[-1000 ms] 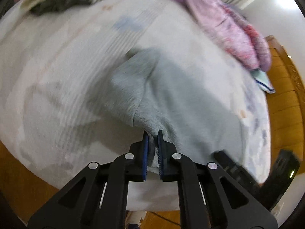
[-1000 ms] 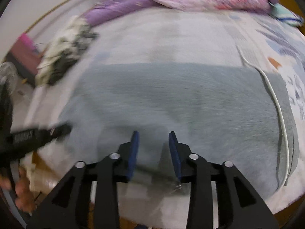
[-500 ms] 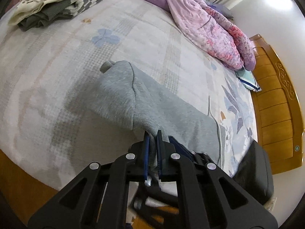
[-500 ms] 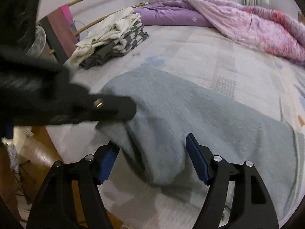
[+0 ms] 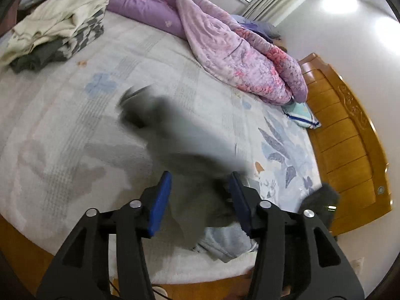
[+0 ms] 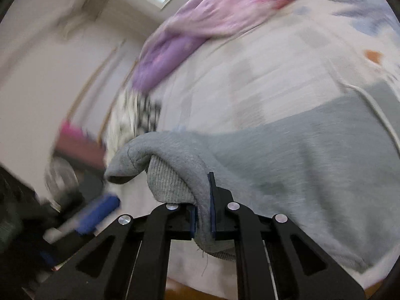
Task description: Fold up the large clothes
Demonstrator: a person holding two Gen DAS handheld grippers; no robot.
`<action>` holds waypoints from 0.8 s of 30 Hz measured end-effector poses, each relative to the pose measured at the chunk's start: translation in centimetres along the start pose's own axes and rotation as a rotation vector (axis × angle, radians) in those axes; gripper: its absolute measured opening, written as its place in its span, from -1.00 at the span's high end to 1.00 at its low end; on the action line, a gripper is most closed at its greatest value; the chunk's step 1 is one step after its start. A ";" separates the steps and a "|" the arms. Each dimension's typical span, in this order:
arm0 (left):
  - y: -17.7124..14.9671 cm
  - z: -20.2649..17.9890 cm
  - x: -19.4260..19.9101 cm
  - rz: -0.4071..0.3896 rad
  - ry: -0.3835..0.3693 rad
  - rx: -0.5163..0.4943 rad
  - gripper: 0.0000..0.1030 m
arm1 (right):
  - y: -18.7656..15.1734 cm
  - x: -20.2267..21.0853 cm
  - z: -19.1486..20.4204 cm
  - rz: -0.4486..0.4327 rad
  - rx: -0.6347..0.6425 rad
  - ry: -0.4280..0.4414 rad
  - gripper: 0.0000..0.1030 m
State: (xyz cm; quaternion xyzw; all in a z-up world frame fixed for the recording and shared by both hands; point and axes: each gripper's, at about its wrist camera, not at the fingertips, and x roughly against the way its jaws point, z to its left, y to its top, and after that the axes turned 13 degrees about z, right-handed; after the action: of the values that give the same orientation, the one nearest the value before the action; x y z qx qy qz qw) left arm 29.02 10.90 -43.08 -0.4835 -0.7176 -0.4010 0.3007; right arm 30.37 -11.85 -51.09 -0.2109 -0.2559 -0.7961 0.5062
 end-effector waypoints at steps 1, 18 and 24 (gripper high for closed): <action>-0.1 -0.3 -0.6 0.015 -0.003 -0.002 0.03 | 0.1 1.4 -1.0 -0.033 -0.041 0.016 0.86; -4.9 -4.3 -17.6 0.350 0.104 -0.043 -0.49 | -3.3 8.4 -18.9 -0.025 -0.524 -0.118 0.63; -4.8 -3.0 -18.9 0.349 0.104 0.010 -0.73 | -3.2 10.9 -18.8 -0.051 -0.480 -0.241 -0.47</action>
State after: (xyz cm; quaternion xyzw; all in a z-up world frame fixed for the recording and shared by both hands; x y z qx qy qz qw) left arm 31.29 -1.28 -58.45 -0.5777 -0.6083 -0.3639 0.4048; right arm 21.68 -30.02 -59.88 -0.4116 -0.1232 -0.8158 0.3872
